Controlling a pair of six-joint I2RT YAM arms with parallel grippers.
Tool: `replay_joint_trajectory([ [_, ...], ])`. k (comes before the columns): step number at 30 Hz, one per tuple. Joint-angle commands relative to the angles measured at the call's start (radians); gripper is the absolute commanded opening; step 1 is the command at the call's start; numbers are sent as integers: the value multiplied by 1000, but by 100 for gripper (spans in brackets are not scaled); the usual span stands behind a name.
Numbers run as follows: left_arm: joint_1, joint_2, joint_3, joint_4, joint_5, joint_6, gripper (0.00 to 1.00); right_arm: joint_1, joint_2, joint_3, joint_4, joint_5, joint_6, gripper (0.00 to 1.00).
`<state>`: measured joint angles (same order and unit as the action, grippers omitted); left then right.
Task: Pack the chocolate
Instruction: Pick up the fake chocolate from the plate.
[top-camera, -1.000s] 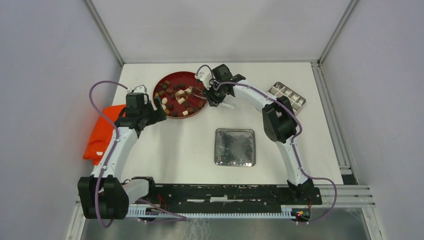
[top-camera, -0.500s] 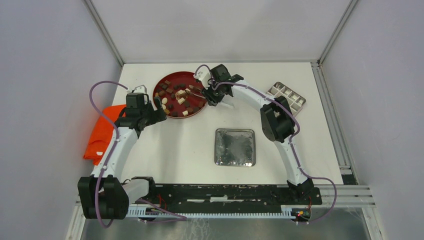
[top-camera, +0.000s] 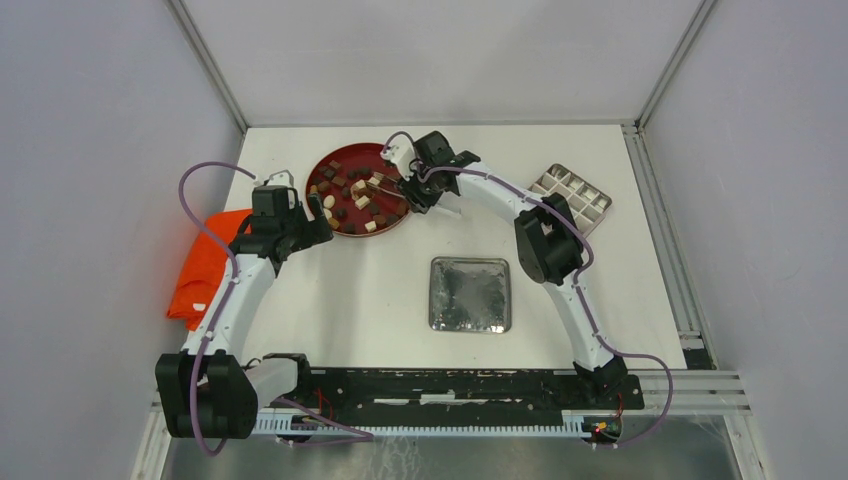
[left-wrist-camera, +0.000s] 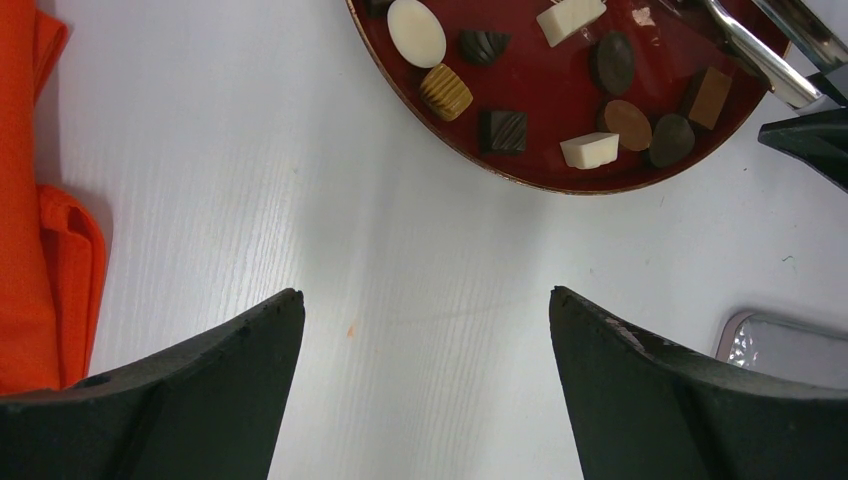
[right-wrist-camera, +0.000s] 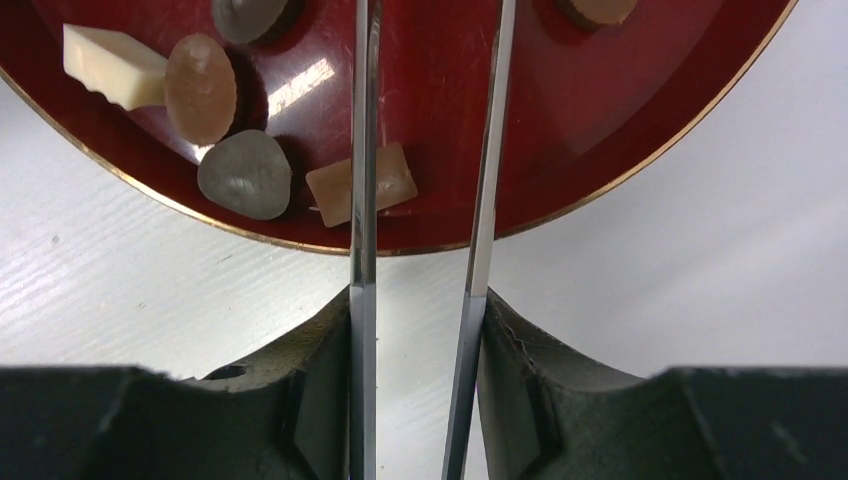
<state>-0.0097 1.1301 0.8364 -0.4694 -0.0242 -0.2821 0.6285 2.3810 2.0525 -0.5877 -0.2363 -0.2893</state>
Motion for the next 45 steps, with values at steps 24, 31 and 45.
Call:
replay_joint_trajectory([
  [24, 1, -4, -2, 31, 0, 52, 96, 4, -51, 57, 44, 24, -8, 1],
  [31, 1, -6, -3, 31, -3, 52, 96, -7, -149, -22, 67, -11, -5, 0],
  [45, 1, -25, -10, 29, -10, 52, 96, -40, -360, -232, 81, -127, -19, 0],
])
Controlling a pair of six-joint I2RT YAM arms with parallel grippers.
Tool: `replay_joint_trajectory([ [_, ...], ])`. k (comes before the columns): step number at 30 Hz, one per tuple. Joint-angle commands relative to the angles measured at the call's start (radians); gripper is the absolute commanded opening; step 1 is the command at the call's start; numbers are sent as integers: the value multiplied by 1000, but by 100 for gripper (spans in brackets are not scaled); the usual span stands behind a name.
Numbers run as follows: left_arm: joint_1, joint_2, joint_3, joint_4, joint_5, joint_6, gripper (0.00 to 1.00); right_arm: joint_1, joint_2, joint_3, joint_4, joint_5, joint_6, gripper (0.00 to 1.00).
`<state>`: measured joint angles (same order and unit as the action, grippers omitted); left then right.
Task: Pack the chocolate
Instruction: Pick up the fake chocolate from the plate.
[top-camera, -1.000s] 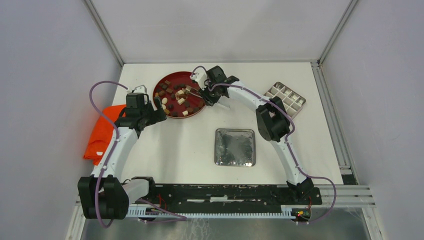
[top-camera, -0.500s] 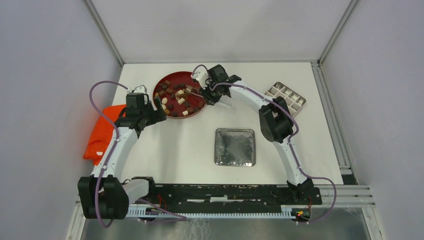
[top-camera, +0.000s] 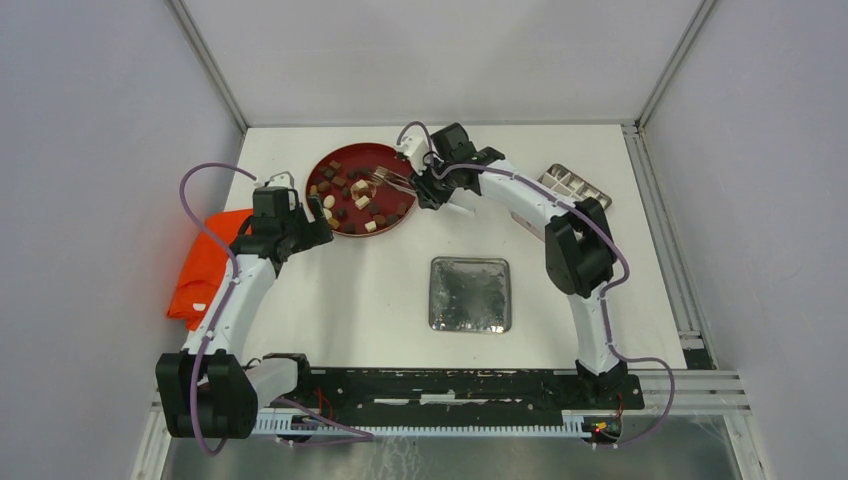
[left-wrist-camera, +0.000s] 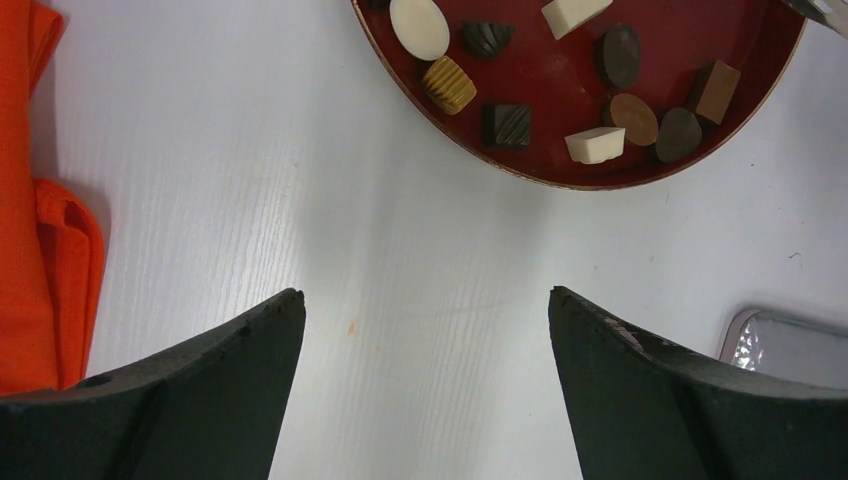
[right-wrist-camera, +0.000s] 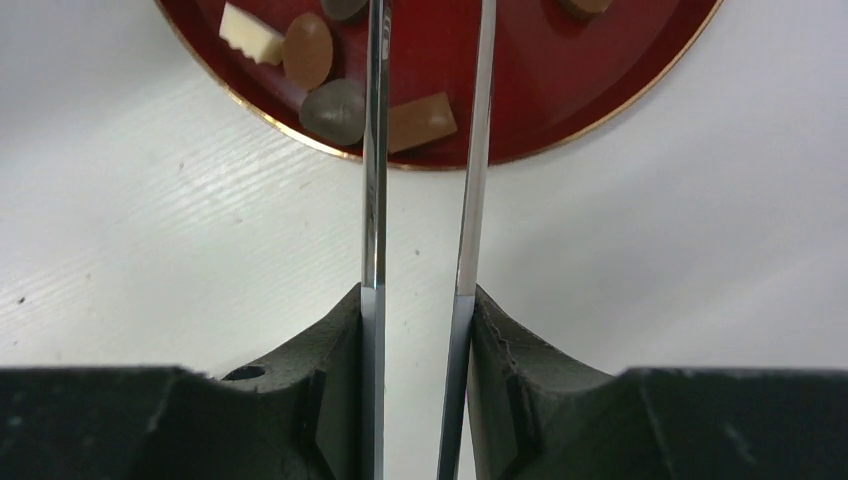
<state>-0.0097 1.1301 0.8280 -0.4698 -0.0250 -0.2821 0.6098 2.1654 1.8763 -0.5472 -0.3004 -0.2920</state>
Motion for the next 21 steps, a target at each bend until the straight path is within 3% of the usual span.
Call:
replay_joint_trajectory([
  [1, 1, -28, 0, 30, -10, 51, 96, -26, -176, -82, 42, -70, -28, 0],
  [8, 1, -46, -6, 34, -4, 52, 96, -133, -397, -304, 46, -128, -78, 0],
  [21, 1, -71, -13, 37, 8, 50, 96, -514, -657, -584, 56, -183, -111, 0],
])
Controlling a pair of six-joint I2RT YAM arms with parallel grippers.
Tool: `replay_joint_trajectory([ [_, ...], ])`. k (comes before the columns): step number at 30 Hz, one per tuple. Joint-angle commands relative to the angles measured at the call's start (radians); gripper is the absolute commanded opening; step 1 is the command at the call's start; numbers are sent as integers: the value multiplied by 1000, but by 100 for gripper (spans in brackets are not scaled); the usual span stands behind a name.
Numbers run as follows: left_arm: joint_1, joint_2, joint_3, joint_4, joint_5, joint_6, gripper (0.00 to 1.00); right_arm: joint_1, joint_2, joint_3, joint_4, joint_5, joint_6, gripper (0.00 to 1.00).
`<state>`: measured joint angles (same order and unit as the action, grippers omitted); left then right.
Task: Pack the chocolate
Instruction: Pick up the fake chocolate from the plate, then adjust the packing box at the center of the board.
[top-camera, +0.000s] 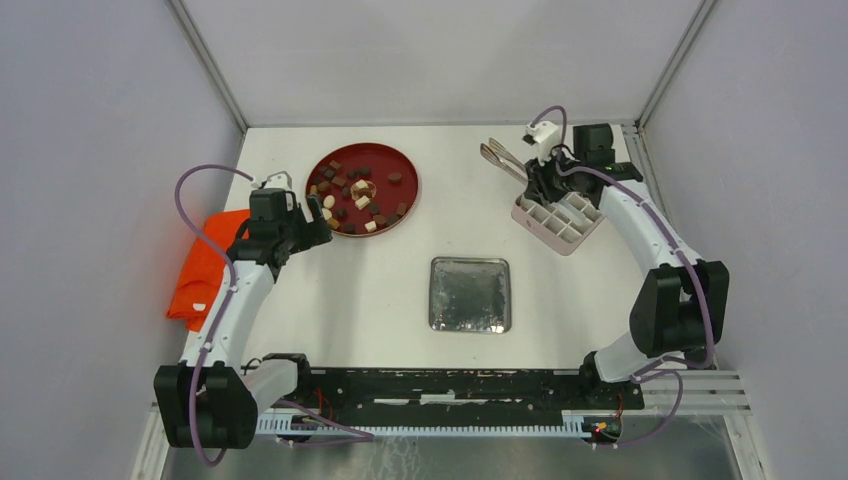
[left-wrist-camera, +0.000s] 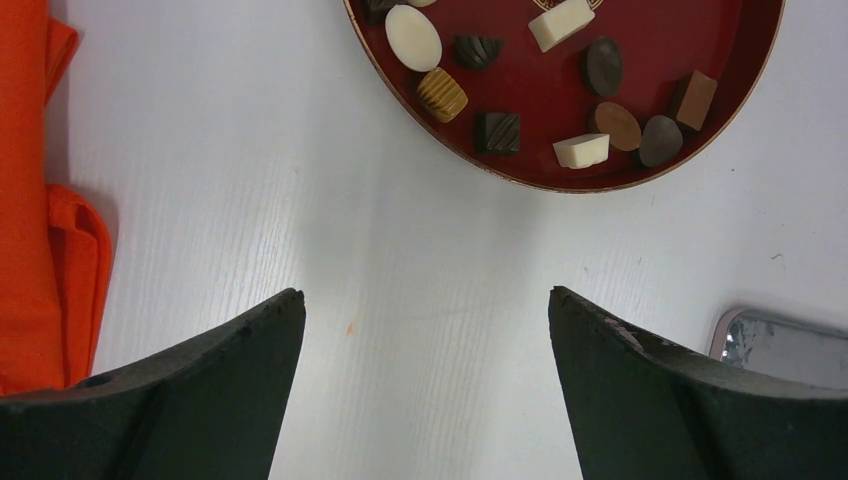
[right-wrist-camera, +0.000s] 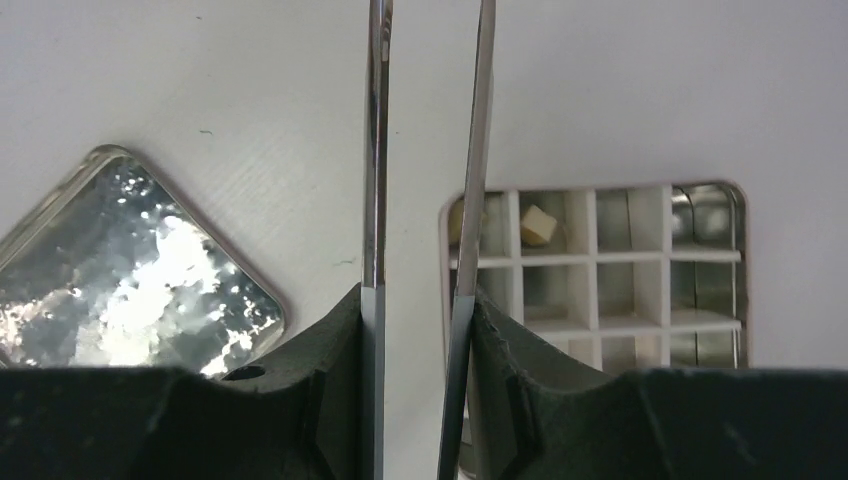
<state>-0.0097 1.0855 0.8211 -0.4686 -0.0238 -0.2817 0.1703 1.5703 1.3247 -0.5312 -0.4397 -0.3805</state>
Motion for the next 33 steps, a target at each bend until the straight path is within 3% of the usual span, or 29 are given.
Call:
replay_joint_trajectory([
  [1, 1, -26, -7, 37, 8, 50, 96, -103, -63, -37, 40, -53, -23, 0],
  [12, 1, -26, -8, 38, 17, 50, 96, -337, -50, -49, 25, -111, -55, 0],
  [33, 1, -27, -11, 41, 48, 50, 96, -416, -75, -107, -17, -117, -120, 0],
])
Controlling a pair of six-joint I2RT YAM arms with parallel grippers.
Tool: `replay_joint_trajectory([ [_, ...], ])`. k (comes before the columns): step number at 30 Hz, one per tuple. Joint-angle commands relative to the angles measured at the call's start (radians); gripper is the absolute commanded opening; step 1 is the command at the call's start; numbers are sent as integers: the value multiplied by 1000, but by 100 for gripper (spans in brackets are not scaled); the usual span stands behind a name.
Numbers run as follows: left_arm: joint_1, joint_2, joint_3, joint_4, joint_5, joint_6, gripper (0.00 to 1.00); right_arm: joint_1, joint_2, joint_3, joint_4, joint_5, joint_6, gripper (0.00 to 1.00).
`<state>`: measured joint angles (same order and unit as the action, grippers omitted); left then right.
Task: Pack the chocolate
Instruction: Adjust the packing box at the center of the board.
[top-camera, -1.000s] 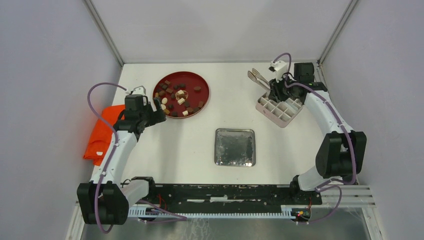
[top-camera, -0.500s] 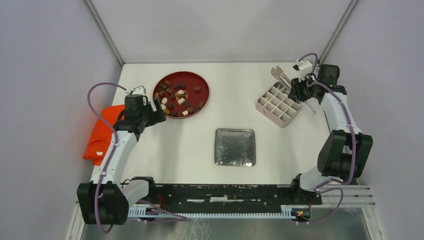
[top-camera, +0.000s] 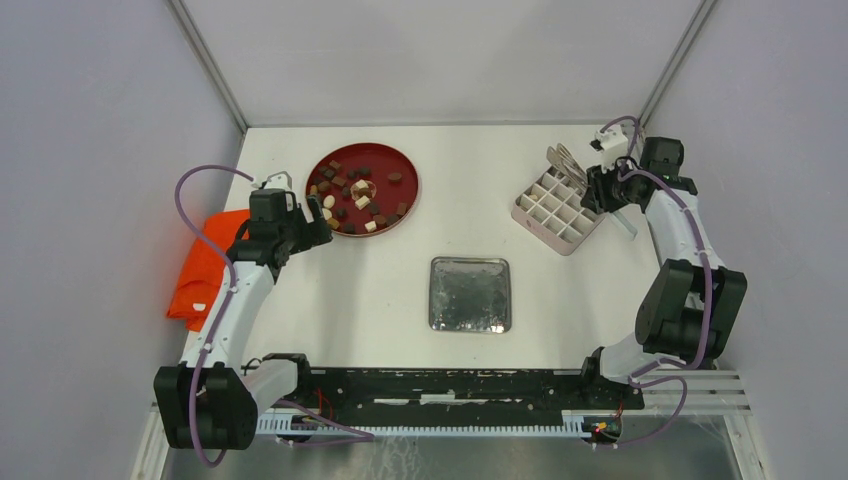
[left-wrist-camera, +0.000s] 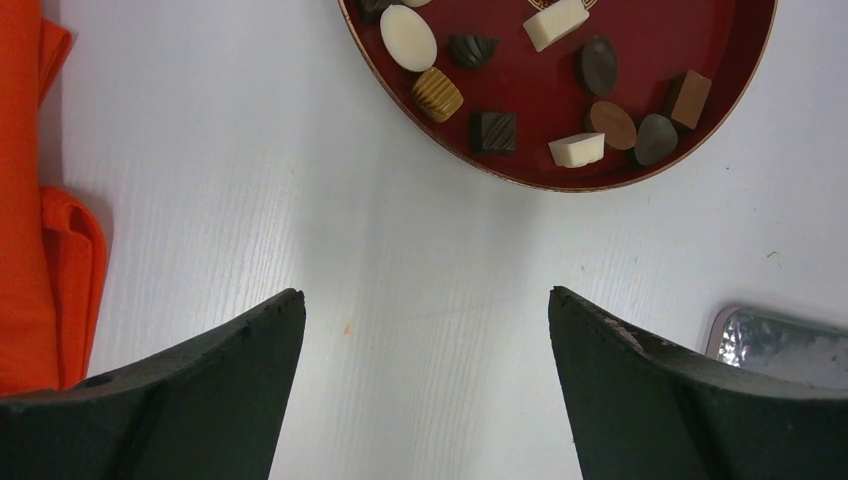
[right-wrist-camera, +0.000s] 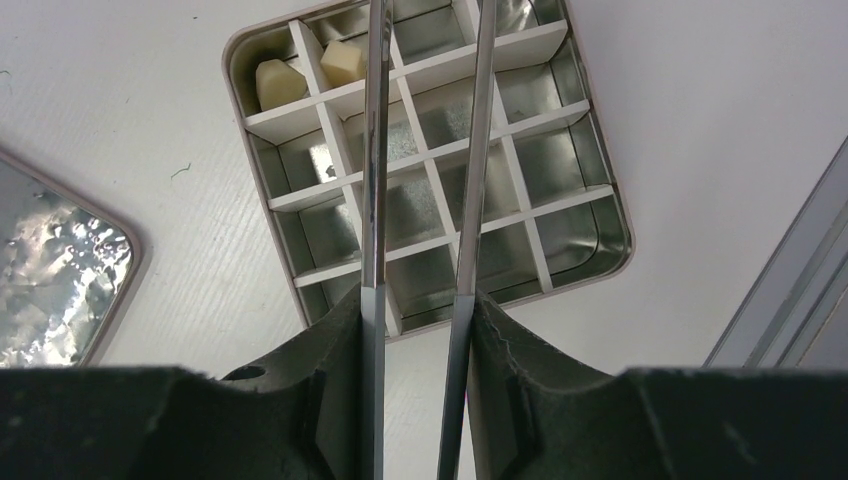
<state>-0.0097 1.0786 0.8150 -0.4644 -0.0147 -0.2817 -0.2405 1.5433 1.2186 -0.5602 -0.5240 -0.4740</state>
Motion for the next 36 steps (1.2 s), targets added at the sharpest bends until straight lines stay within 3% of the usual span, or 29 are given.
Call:
replay_joint_trajectory([
  [1, 1, -21, -5, 38, 42, 51, 96, -5, -48, 0, 8, -32, -31, 0],
  [10, 1, -21, -6, 43, 78, 49, 95, -8, -60, -13, -12, -18, -59, 0],
  [13, 1, -30, -16, 78, 214, -20, 94, -14, -70, 0, -22, -24, -61, 0],
  [16, -35, -24, -26, 164, 397, -212, 90, -18, -79, 22, -35, -34, -59, 0],
  [20, -309, 30, 57, 253, 241, -412, 88, -20, -87, 28, -30, -50, -48, 0],
  [24, -595, 223, 163, 382, 93, -630, 86, -21, -90, 23, -13, -74, -29, 0],
  [28, -760, 531, 422, 345, -31, -803, 74, -25, -94, 24, -7, -86, -26, 0],
  [29, -785, 613, 509, 296, -44, -847, 69, -28, -94, 25, -4, -88, -27, 0],
  [36, -896, 1178, 1245, -205, -172, -1017, 61, -63, -84, 28, 5, -136, -31, 0],
])
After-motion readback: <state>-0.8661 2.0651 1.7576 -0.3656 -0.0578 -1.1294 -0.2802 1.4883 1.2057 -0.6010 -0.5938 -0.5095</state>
